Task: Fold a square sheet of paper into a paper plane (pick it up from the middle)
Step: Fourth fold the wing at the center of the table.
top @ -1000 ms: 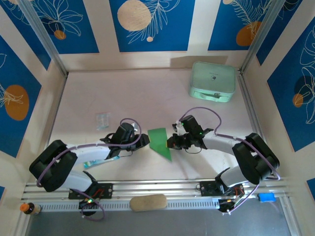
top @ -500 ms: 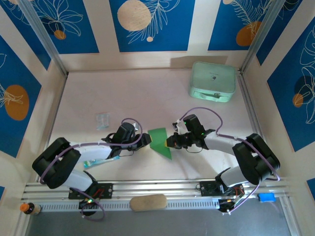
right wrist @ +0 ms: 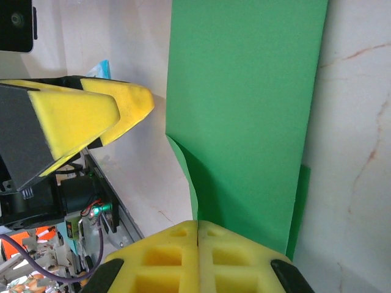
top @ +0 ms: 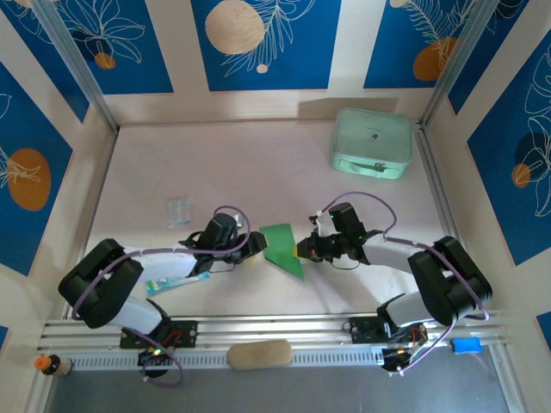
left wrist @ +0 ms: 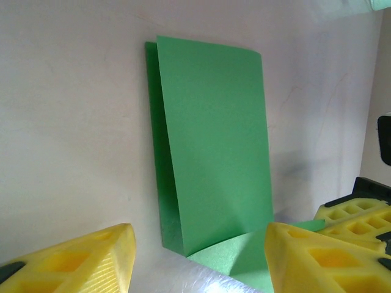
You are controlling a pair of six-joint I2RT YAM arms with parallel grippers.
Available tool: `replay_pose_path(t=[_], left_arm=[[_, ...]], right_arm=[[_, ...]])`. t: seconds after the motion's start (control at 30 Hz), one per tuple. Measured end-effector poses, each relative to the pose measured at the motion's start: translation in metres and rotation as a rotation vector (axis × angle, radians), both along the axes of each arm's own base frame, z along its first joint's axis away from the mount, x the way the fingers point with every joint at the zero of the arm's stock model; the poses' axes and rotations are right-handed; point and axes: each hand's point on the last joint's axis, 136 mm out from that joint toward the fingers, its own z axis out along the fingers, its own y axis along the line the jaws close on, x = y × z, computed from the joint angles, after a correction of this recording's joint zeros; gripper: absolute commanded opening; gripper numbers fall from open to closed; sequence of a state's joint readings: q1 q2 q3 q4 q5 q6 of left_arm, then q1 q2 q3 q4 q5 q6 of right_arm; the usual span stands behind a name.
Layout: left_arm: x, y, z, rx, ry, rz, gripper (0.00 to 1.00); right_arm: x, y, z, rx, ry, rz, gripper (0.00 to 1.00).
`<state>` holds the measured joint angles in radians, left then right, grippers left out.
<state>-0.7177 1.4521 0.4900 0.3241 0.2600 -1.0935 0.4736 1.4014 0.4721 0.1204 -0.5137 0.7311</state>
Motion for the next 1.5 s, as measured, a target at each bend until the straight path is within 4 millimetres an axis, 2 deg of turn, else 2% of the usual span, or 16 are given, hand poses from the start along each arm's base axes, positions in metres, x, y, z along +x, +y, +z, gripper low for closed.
replay_pose_path(t=[0.2, 0.4, 0.7, 0.97, 1.13, 1.27, 1.5], left_arm=[[0.008, -0.012, 0.001, -0.023, 0.0, -0.019, 0.54], [0.01, -0.017, -0.007, -0.028, 0.015, -0.025, 0.52], [0.02, -0.033, -0.007, -0.076, 0.023, -0.036, 0.35], [0.021, -0.035, -0.009, -0.088, 0.036, -0.03, 0.12], [0.021, -0.034, -0.008, -0.083, 0.031, -0.028, 0.0], [0.023, -0.031, 0.001, -0.079, 0.008, -0.014, 0.0], [0.025, -0.02, 0.012, -0.054, -0.032, 0.028, 0.0]], right_arm=[[0.003, -0.002, 0.005, 0.022, -0.014, -0.008, 0.01], [0.003, -0.005, 0.007, 0.034, -0.016, -0.02, 0.01], [0.002, -0.009, 0.006, 0.045, -0.007, -0.033, 0.01], [0.004, -0.01, 0.007, 0.049, -0.01, -0.039, 0.03], [0.003, -0.012, 0.004, 0.029, -0.002, -0.048, 0.14], [-0.002, -0.013, -0.003, -0.017, -0.001, -0.043, 0.25], [-0.003, -0.009, 0.004, -0.107, -0.092, -0.027, 0.31]])
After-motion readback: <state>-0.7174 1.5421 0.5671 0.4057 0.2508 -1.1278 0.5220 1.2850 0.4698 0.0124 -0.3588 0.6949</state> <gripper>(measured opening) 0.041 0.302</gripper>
